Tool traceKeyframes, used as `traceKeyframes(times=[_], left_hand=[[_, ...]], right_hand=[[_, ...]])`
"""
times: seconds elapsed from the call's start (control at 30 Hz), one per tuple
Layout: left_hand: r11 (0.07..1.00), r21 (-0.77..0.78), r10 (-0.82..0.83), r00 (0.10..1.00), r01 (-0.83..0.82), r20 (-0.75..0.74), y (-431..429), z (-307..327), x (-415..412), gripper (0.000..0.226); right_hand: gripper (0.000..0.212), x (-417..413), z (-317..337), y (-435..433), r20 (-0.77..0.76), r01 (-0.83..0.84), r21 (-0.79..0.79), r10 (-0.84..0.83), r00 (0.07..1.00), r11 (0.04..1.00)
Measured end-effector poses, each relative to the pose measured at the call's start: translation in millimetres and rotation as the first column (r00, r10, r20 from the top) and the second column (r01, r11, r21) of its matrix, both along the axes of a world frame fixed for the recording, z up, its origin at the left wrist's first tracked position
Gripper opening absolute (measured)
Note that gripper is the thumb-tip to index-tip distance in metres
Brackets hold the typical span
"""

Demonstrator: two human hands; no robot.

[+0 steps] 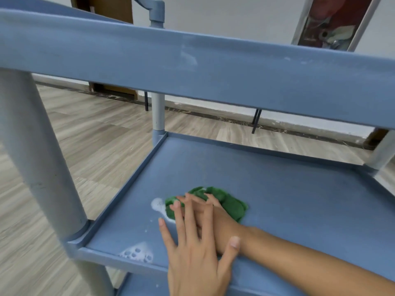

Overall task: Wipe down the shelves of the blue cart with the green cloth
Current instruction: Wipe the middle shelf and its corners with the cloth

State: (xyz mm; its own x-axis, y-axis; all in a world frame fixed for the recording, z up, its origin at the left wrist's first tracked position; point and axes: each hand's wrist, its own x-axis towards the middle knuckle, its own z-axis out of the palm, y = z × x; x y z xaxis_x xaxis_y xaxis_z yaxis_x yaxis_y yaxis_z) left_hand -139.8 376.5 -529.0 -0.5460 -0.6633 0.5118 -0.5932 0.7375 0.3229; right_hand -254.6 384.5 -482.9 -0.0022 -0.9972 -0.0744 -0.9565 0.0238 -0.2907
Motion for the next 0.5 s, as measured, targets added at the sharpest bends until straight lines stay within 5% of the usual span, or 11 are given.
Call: traceKeyframes(times=[0.13, 0.33, 0.5], left_hand=[[0.996, 0.082, -0.022, 0.999, 0.026, -0.044, 7.5, -3.1, 5.4, 0.079], [0.981, 0.189, -0.035, 0.998, 0.046, -0.060, 6.9, -7.4, 10.5, 0.083], [0.971, 0.232, -0.058, 0.998, 0.059, -0.014, 6.9, -6.6, 13.8, 0.090]], right_hand=[[0.054, 13.1, -5.8, 45.2, -0.005, -0.046, -0.022, 0.046, 0.999, 0.999], [0.050, -24.9, -31.7, 124.7, -0.151, 0.220, 0.016, -0.216, 0.965, 0.975], [0.050, -63.4, -22.1, 184.3, -0.122, 0.472, 0.060, -0.463, 0.878, 0.880]])
